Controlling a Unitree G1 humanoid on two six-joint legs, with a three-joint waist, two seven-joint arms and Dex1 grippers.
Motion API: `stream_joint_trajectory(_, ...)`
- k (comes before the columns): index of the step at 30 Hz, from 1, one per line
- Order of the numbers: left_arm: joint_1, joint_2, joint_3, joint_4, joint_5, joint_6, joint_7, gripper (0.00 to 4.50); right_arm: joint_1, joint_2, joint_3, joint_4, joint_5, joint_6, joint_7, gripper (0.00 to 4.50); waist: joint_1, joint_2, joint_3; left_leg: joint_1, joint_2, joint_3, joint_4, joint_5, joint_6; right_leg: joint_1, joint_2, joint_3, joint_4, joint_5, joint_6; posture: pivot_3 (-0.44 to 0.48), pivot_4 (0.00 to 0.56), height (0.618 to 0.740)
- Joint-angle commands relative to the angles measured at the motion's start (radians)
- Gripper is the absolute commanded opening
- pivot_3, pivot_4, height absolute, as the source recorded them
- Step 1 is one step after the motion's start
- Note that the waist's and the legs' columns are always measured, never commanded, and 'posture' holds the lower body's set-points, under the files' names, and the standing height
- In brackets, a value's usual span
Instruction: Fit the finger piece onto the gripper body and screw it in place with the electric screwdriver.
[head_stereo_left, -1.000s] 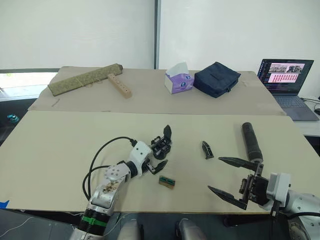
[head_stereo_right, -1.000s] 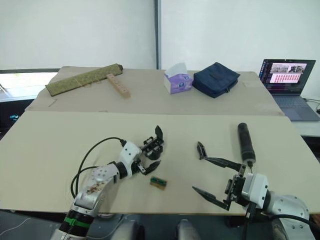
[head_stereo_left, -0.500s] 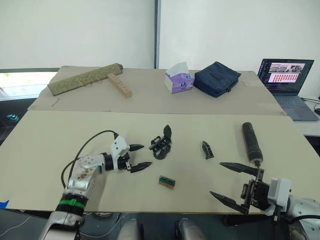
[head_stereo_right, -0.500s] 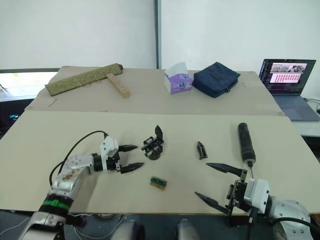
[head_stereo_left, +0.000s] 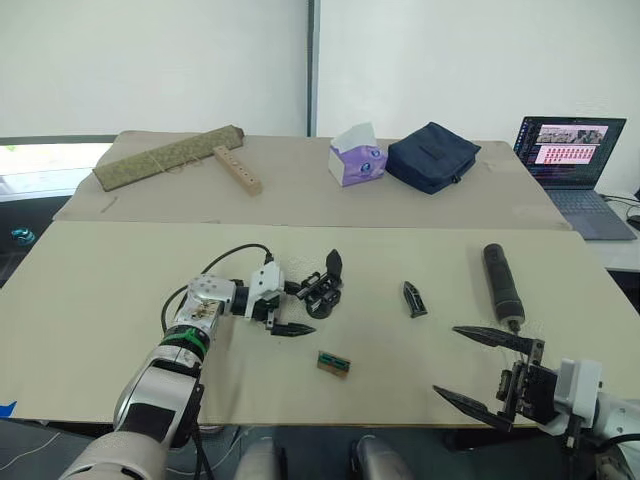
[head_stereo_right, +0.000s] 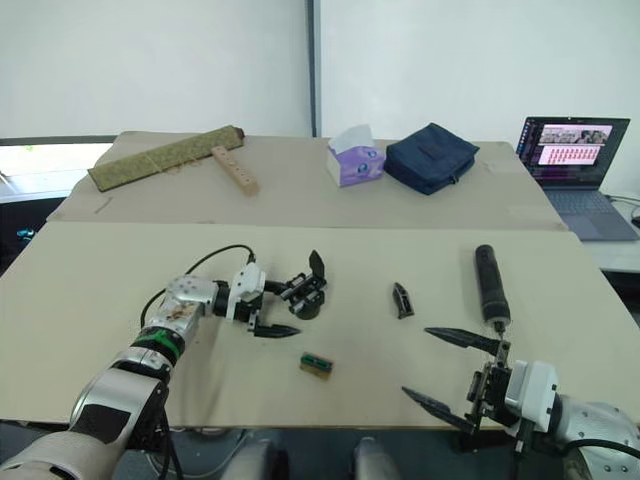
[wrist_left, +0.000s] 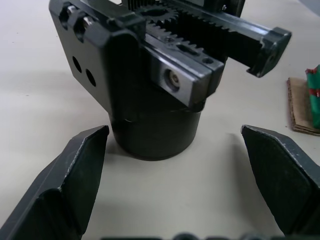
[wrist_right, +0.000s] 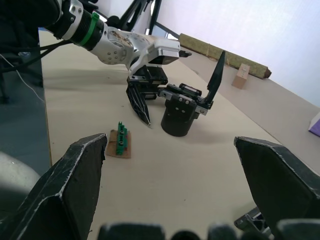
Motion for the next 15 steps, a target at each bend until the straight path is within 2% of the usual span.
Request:
stream_joint_trajectory(1,-0.032,-0.028,0.019,0.039,0.011,-0.041,-0.006,4.47,0.036,-0.006,-0.049,-0.059,0.022,0.005,-0.015,4.5,0.001,0.0,0.0,0.0,0.0,0.0,0.0,0.0,0.0,0.0,0.0,0.0,0.0,0.0,0.0,0.0,0.15,0.74)
stream_joint_trajectory(7,-0.042,-0.047,0.026,0.076,0.028,-0.065,-0.015,4.47,0.054,-0.006,-0.054,-0.076,0.019,0.009,-0.033,4.5,0.002,0.0,0.0,0.0,0.0,0.0,0.001,0.0,0.0,0.0,0.0,0.0,0.0,0.0,0.0,0.0,0.15,0.74)
stream_joint_trajectory(10,-0.041,-0.044,0.035,0.082,0.033,-0.069,-0.006,3.62,0.052,-0.007,-0.049,-0.075,0.015,0.008,-0.038,4.5,0.002,0.0,0.0,0.0,0.0,0.0,0.001,0.0,0.0,0.0,0.0,0.0,0.0,0.0,0.0,0.0,0.15,0.74)
stream_joint_trajectory(13,-0.027,-0.04,0.061,0.057,0.008,-0.058,-0.015,2.27,0.046,-0.006,-0.041,-0.071,0.011,0.008,-0.041,4.5,0.001,0.0,0.0,0.0,0.0,0.0,0.001,0.0,0.0,0.0,0.0,0.0,0.0,0.0,0.0,0.0,0.15,0.74)
stream_joint_trajectory(15,-0.006,-0.04,0.082,0.011,-0.018,-0.039,-0.012,2.26,0.041,-0.005,-0.036,-0.068,0.009,0.007,-0.042,4.5,-0.001,0.0,0.0,0.0,0.0,0.0,0.001,0.0,0.0,0.0,0.0,0.0,0.0,0.0,0.0,0.0,0.15,0.74)
